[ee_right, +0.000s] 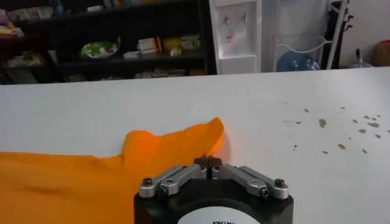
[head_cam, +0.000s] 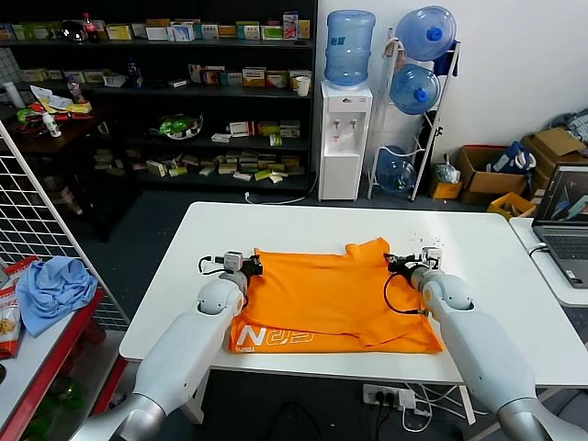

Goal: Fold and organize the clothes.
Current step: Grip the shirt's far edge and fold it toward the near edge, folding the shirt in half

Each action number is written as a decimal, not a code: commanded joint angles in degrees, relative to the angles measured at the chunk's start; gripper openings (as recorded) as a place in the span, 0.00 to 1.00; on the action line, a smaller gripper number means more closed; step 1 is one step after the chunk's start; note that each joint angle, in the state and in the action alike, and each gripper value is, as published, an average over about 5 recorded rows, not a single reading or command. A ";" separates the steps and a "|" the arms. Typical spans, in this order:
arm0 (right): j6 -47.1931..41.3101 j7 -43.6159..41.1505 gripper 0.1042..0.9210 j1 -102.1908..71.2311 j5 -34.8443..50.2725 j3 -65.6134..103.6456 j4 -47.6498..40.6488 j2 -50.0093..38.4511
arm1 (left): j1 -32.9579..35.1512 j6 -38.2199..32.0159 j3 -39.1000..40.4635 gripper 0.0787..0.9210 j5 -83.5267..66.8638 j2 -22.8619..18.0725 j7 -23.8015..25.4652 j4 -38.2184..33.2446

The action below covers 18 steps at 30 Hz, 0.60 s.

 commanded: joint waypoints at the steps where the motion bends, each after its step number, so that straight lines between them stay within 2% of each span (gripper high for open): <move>1: 0.29 4.56 0.03 -7.54 3.72 0.31 15.71 -5.69 | 5.26 0.25 0.24 0.02 -1.41 6.32 -1.19 -12.30; 8: -0.43 7.85 0.03 -16.33 4.11 3.10 25.58 -11.18 | 12.80 1.91 0.58 0.02 -3.22 11.64 -3.11 -25.11; 18: -1.40 13.38 0.03 -31.53 4.39 6.94 41.59 -17.41 | 26.68 2.73 -2.85 0.02 -3.50 19.04 -4.33 -42.12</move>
